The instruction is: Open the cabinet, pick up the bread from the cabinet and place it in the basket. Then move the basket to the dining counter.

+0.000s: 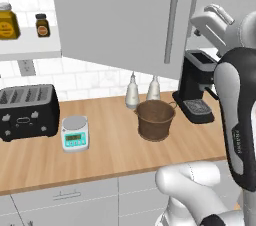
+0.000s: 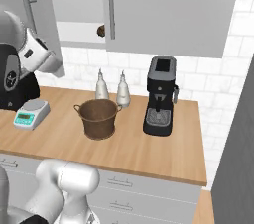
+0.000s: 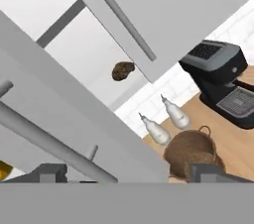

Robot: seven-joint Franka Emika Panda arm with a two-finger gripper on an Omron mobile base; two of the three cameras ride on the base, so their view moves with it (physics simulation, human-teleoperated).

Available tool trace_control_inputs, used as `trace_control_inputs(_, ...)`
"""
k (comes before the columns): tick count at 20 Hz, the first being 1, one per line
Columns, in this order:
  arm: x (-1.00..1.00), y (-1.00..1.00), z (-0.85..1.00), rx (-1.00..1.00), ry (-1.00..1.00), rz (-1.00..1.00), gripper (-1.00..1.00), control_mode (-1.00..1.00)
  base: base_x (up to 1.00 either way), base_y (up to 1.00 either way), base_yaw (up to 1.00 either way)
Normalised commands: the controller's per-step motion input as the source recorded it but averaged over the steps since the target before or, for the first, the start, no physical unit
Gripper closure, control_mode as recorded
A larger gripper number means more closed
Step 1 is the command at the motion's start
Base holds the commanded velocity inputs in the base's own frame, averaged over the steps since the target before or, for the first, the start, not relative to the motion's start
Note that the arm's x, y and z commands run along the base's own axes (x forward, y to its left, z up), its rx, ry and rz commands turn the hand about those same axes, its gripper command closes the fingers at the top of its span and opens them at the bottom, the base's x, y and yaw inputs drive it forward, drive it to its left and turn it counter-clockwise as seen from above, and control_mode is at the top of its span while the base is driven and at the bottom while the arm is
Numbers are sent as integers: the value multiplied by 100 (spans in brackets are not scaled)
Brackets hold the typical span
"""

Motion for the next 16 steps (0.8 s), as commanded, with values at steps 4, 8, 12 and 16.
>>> trace_control_inputs(4, 81, -61, 1, 33, 22, 0, -100, -100, 0, 0, 0)
trace_control_inputs(8, 97, -23, -2, 39, 21, 5, -100, -100, 0, 0, 0)
trace_control_inputs(12, 98, 0, -18, 37, 24, 7, -100, -100, 0, 0, 0)
trace_control_inputs(16, 100, 26, -30, 34, 25, 14, -100, -100, 0, 0, 0)
